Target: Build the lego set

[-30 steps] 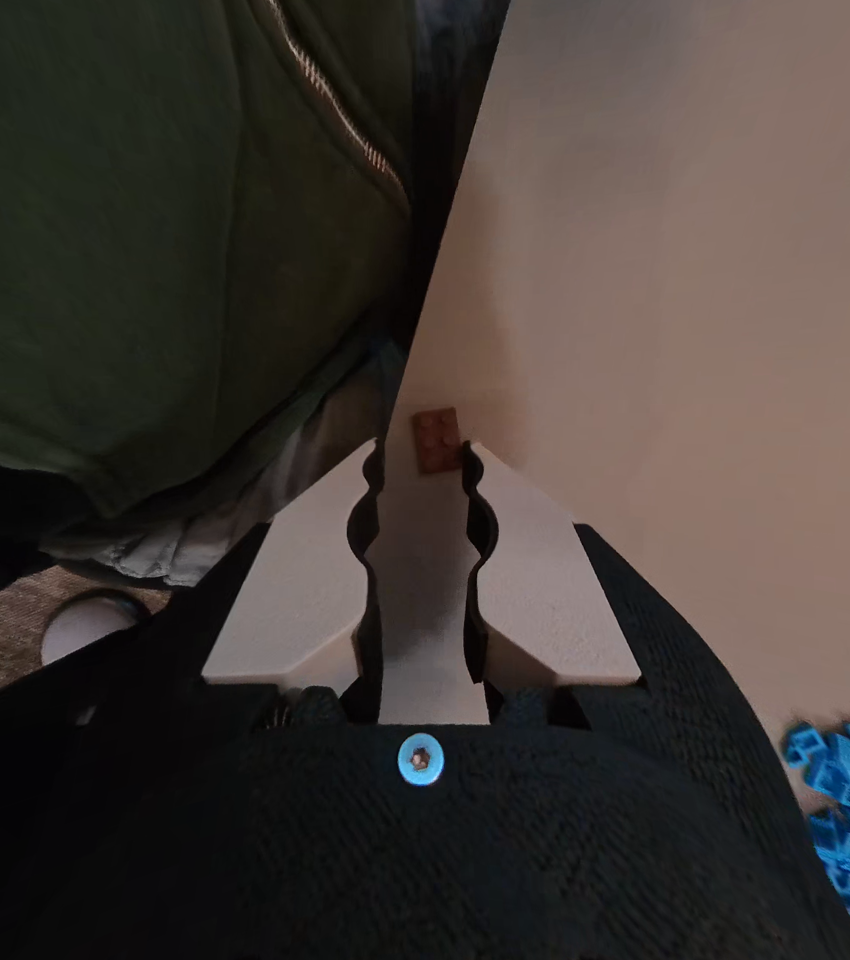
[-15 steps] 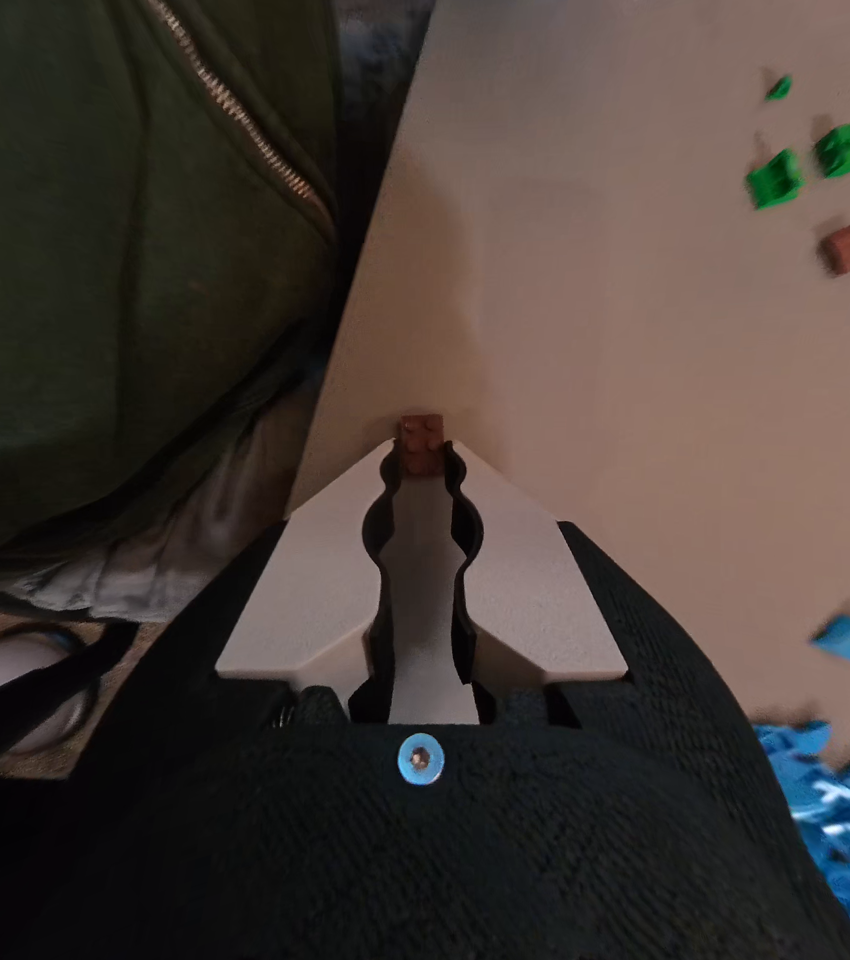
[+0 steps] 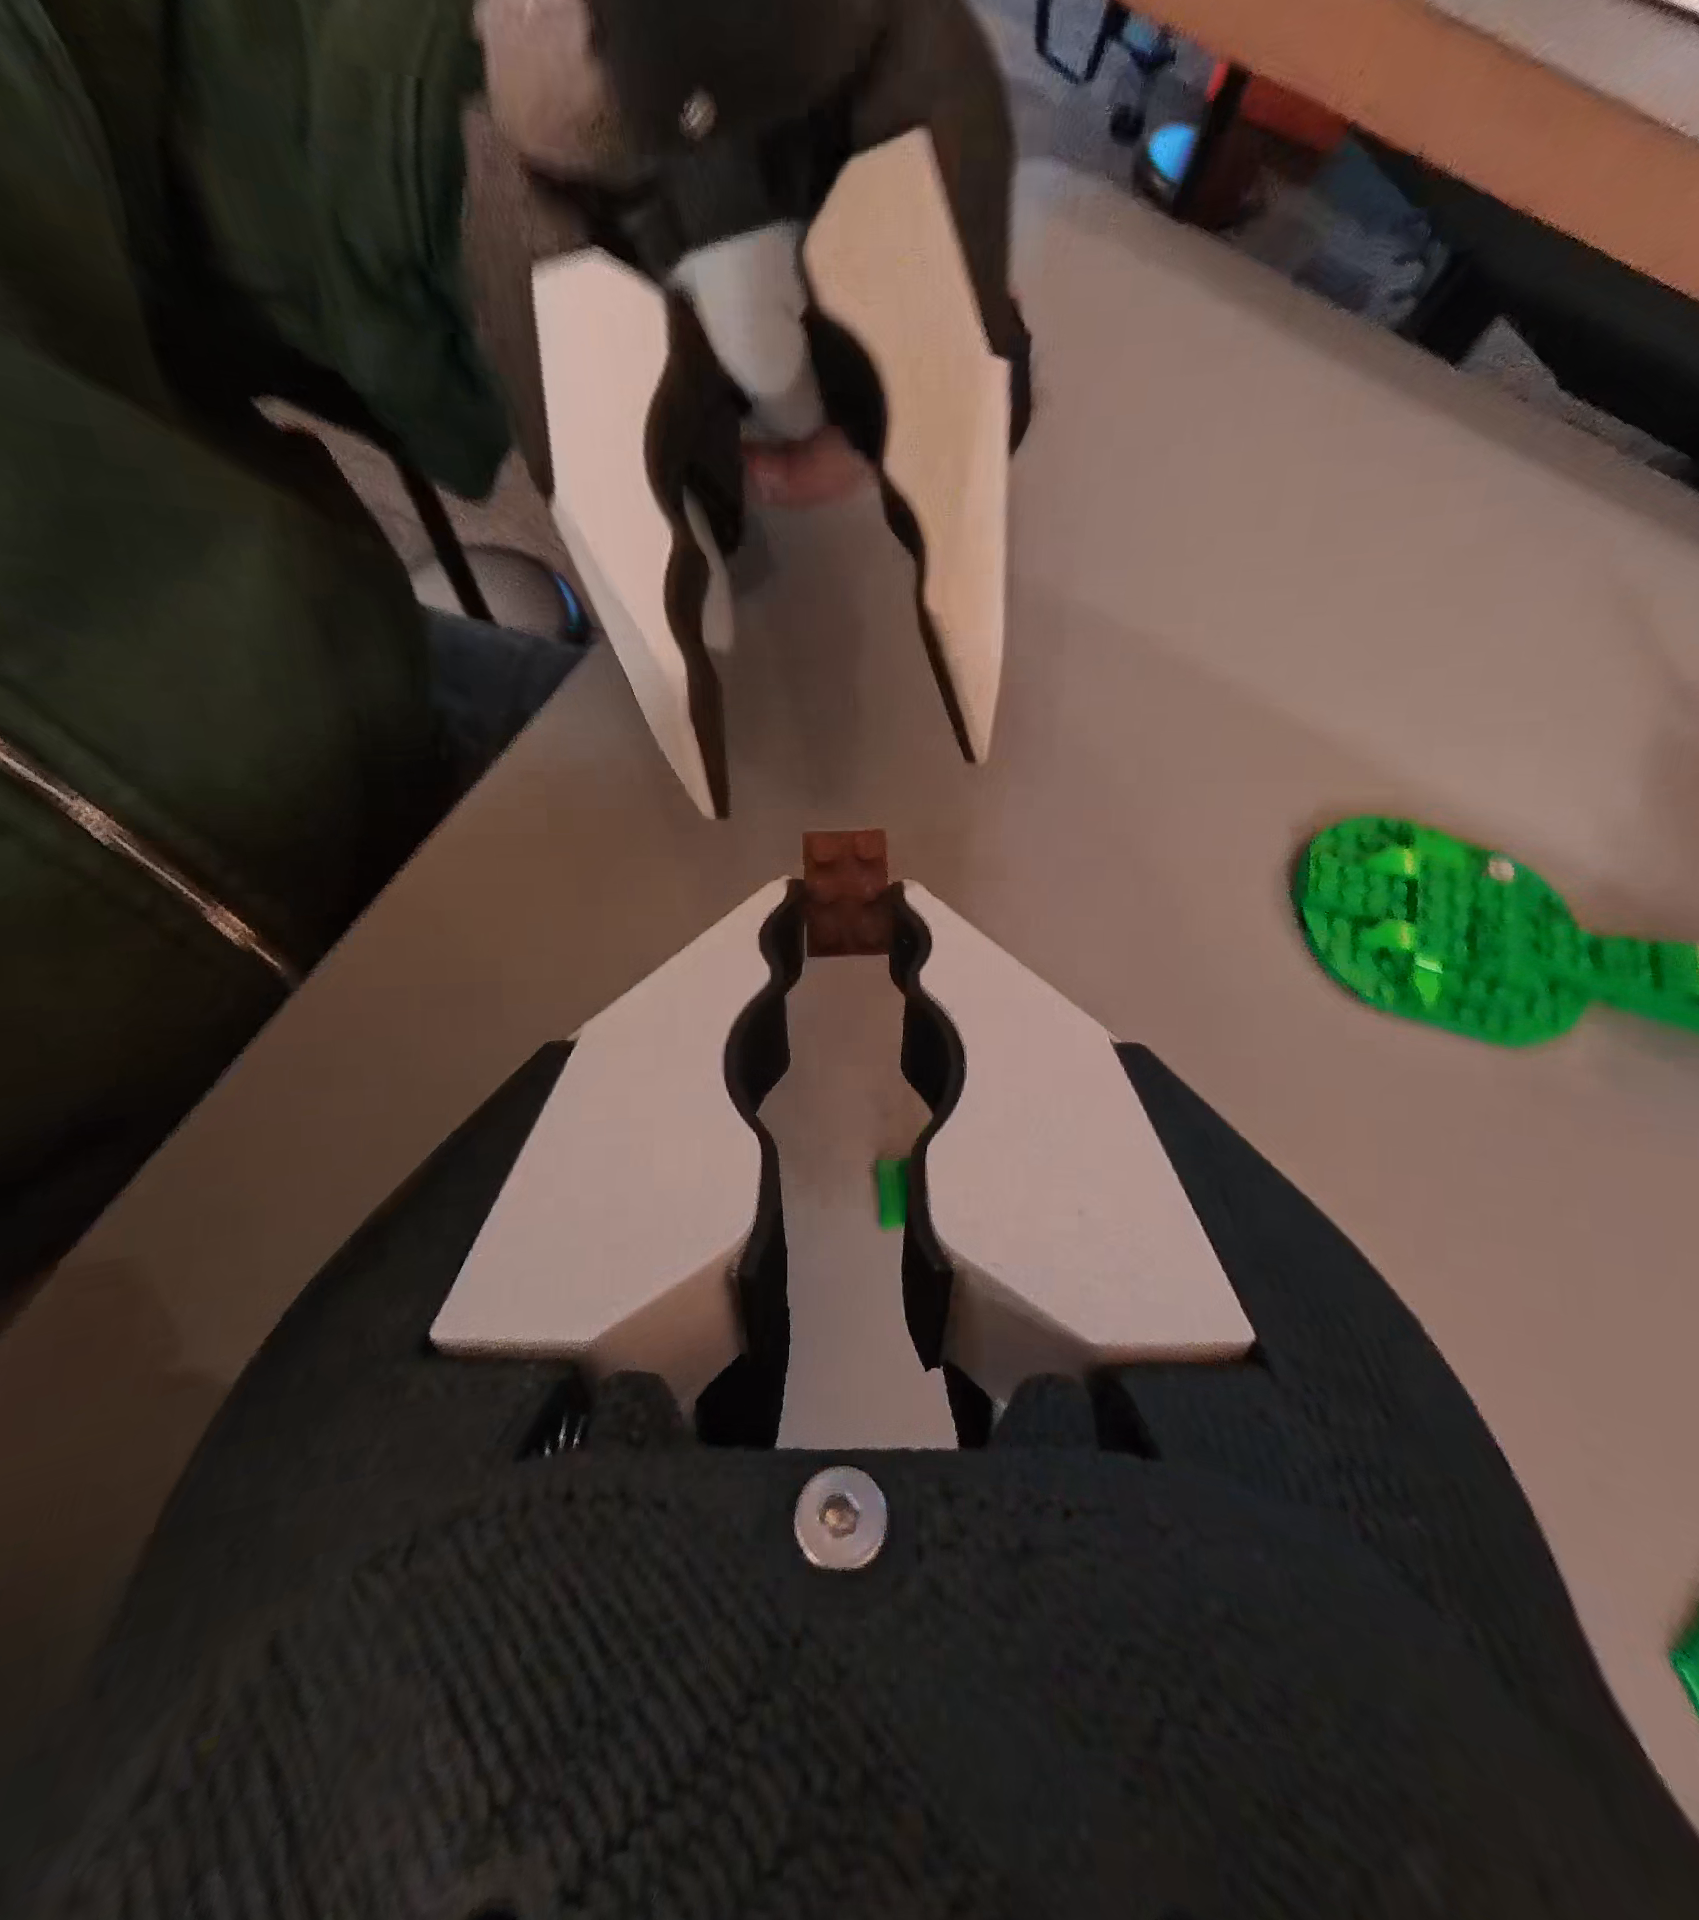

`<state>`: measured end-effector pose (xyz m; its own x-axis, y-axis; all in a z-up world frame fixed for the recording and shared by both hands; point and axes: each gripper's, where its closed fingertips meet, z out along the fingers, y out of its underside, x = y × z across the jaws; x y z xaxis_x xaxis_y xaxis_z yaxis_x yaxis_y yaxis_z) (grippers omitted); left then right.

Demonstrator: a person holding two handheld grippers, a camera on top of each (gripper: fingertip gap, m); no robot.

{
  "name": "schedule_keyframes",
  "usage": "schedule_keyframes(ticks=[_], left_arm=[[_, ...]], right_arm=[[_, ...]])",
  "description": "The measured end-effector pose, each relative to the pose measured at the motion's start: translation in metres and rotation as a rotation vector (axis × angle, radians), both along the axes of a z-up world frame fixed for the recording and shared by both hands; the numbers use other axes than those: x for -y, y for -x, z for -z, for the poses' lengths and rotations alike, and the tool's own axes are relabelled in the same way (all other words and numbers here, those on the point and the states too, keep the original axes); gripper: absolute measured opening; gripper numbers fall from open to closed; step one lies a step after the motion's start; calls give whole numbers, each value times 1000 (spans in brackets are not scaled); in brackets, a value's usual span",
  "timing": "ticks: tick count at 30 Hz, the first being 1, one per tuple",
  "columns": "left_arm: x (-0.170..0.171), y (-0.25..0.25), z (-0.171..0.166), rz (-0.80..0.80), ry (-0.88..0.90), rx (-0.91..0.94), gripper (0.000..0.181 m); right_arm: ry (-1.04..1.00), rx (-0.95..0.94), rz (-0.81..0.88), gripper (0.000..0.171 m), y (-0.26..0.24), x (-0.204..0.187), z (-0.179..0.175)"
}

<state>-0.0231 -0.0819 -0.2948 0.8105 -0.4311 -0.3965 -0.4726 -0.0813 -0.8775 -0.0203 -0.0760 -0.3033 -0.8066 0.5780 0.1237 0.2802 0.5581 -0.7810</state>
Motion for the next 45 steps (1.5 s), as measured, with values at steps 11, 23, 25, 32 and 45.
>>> schedule_keyframes(ticks=[11,23,25,32,45], left_arm=[[7,6,-6,-46,-345,-656,26],[2,11,4,-90,-325,-806,2],[1,18,5,-118,-326,-814,1],[-7,42,10,-174,-343,-728,1],[-16,36,27,-100,-331,-777,1]], right_arm=[[160,171,-140,14,11,20,-11],[150,153,-124,13,13,14,-7],[171,109,-91,20,18,10,-11],[123,-4,140,25,24,-40,-17],[-38,137,292,25,18,-113,21]])
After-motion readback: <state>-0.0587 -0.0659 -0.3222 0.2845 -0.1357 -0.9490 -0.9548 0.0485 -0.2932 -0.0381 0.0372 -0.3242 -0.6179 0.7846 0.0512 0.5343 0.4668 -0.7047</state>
